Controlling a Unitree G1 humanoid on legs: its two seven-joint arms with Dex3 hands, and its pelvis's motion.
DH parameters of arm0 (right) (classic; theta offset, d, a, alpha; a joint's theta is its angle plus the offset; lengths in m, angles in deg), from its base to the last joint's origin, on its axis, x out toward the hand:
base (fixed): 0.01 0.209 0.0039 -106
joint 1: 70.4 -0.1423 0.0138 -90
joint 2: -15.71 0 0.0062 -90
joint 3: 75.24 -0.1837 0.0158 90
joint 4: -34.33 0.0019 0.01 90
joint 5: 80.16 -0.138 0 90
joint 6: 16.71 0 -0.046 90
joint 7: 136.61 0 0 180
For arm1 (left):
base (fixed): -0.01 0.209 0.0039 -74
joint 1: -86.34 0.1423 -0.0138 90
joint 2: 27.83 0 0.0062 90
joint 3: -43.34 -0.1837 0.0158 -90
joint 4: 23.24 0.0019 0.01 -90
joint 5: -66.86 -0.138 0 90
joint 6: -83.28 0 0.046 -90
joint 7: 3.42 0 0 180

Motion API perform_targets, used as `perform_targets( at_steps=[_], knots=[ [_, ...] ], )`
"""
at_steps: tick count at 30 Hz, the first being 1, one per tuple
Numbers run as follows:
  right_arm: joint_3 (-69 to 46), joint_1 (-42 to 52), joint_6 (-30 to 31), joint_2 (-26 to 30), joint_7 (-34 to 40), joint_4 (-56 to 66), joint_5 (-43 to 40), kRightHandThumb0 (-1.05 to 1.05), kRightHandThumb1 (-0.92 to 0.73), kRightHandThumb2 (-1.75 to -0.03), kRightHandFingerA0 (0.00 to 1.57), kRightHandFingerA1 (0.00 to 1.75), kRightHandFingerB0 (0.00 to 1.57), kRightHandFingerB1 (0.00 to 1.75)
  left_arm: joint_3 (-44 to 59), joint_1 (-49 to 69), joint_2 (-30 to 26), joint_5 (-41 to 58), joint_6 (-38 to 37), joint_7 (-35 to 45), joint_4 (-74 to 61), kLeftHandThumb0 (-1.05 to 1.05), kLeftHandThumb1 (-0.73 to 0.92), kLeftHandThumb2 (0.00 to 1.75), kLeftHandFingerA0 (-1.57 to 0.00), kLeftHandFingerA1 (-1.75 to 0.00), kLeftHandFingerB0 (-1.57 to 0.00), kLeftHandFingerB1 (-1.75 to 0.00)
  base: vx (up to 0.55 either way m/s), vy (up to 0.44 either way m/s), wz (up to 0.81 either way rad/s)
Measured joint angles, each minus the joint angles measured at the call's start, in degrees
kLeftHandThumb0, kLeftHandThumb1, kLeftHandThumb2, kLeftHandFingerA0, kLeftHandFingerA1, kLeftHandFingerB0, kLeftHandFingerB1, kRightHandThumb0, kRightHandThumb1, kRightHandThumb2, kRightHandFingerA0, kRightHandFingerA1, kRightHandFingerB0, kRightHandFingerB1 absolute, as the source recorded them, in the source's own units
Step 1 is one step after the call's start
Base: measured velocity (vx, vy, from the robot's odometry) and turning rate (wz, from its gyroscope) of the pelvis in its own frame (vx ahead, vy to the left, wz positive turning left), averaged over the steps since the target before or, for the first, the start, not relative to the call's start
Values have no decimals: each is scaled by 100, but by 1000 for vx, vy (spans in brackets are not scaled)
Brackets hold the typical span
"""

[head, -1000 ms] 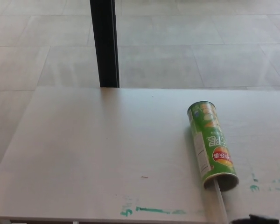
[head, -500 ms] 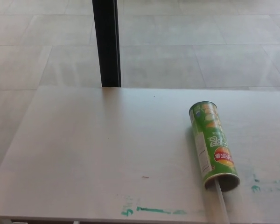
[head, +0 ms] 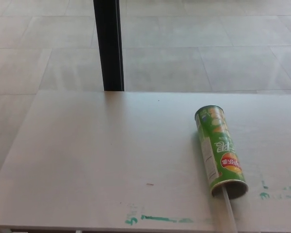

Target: Use the finger on the right hand of the robot to pull out the chips tray kept inside a container in the middle of the desk

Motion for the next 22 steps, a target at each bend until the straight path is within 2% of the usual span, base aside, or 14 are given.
perform_targets(
  at_steps=[1,2,3,5,7,9,10,11,12,14,15,20,21,22],
  knots=[
    [-21,-41,-1,-23,37,-137,-3,-31,-42,-72,103,158,20,56,0,-1,2,0,0,0,-1,-22,67,64,-58,-73,-51,-61,0,0,0],
    [-62,-113,0,-64,96,-380,-12,-31,-42,-72,103,158,20,56,-1,-7,7,0,0,0,-3,-22,67,64,-58,-73,-51,-61,0,0,0],
    [-90,-176,0,-96,145,-564,-23,-31,-49,-67,102,144,20,55,-1,-10,9,0,0,0,-6,-23,67,63,-60,-75,-52,-62,0,0,0],
    [-159,-347,14,-196,270,-1002,-61,-36,-51,-67,97,138,23,54,-1,-19,15,0,0,0,-7,-23,67,62,-59,-73,-51,-60,0,0,0],
    [-235,-498,24,-291,382,-1357,-102,-36,-52,-65,100,128,26,58,-1,-26,17,0,0,-1,-13,-23,66,62,-57,-73,-50,-61,0,0,0],
    [-294,-621,27,-372,484,-1655,-133,-36,-52,-65,100,128,26,58,0,-33,22,0,0,-1,-23,-23,66,62,-57,-73,-50,-61,0,0,0],
    [-342,-729,28,-454,579,-1934,-161,-41,-45,-83,89,113,23,59,1,-37,27,2,0,-1,-33,-23,67,62,-57,-72,-50,-60,0,0,0],
    [-362,-779,29,-485,627,-2065,-176,-41,-45,-83,89,113,23,59,1,-40,29,3,0,-1,-37,-23,67,62,-57,-72,-50,-60,0,0,0],
    [-385,-863,33,-536,701,-2293,-199,-31,-50,-66,89,133,23,57,1,-44,32,3,0,-1,-43,-24,67,62,-58,-72,-50,-60,0,0,0],
    [-467,-1028,44,-659,828,-2679,-248,-29,-51,-65,90,139,24,54,2,-47,37,4,1,-3,-59,-23,67,62,-58,-72,-51,-60,0,0,0],
    [-509,-1105,52,-724,887,-2851,-280,-24,-47,-68,96,140,27,56,4,-48,39,5,1,-4,-66,-23,67,62,-58,-72,-51,-60,0,0,0],
    [-832,-1627,78,-1131,1255,-3906,-598,-26,-49,-68,97,127,25,56,11,-42,52,15,1,-17,-122,-23,67,60,-57,-71,-50,-60,0,0,0],
    [-858,-1676,81,-1159,1286,-3996,-634,-31,-54,-63,79,116,27,54,12,-47,53,17,1,-17,-119,-25,67,62,-56,-70,-49,-59,0,0,0],
    [-876,-1765,84,-1202,1359,-4197,-705,-41,-47,-84,87,95,31,58,15,-58,56,21,0,-19,-114,-23,67,62,-56,-71,-48,-59,0,0,0]
  ],
)
